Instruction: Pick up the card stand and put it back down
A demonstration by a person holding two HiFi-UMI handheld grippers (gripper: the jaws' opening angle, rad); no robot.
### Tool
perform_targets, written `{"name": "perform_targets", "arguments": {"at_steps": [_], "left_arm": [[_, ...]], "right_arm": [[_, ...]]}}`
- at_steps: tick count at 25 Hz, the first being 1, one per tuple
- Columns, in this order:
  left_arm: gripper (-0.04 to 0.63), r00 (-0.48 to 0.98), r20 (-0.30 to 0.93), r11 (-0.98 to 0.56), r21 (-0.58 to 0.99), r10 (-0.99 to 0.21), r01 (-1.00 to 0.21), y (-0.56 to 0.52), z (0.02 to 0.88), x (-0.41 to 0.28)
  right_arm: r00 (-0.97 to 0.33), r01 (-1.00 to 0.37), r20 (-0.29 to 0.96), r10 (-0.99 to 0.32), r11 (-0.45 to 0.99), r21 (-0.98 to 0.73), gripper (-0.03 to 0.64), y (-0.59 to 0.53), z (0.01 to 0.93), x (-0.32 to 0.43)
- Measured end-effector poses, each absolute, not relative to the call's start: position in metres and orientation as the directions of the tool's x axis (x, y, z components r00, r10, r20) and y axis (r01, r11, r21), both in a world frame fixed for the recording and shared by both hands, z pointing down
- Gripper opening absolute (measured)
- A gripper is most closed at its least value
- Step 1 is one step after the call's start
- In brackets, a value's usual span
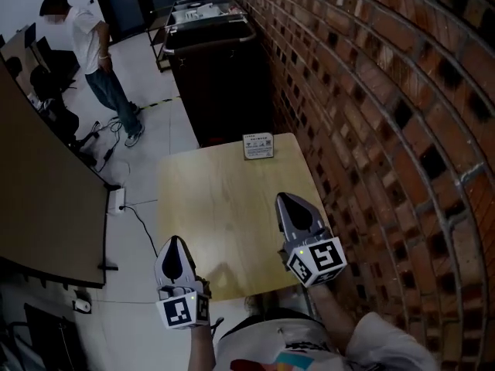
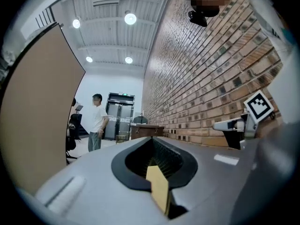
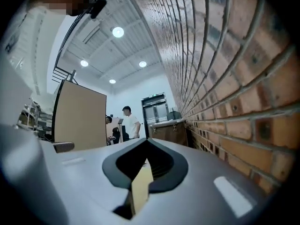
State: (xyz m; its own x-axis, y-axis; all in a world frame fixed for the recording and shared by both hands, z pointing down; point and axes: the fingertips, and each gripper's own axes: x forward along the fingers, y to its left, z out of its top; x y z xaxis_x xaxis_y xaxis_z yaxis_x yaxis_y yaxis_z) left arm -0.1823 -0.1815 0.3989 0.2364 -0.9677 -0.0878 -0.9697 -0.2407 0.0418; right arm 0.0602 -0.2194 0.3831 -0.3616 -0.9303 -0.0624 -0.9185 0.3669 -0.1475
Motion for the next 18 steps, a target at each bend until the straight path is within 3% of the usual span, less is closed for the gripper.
{"name": "perform_targets", "arguments": {"at_steps": [5,18], "left_arm": [[0.005,0.284,-0.129,-0.291,0.045,-0.950,-0.956,-0.175,0.381,-0.159],[0.005,0.308,-0.149,-0.317,0.041,-0.940,-0.948,-0.153,0.367,-0.138]], "right_arm": [[-0.318,-0.919,-0.056,-0.947,0.322,-0.228,0.000,-0.175,0.396,0.071],[-0.325,-0.921,-0.077,-0.943,0.334,-0.200,0.000,-0.149,0.378,0.076]]}}
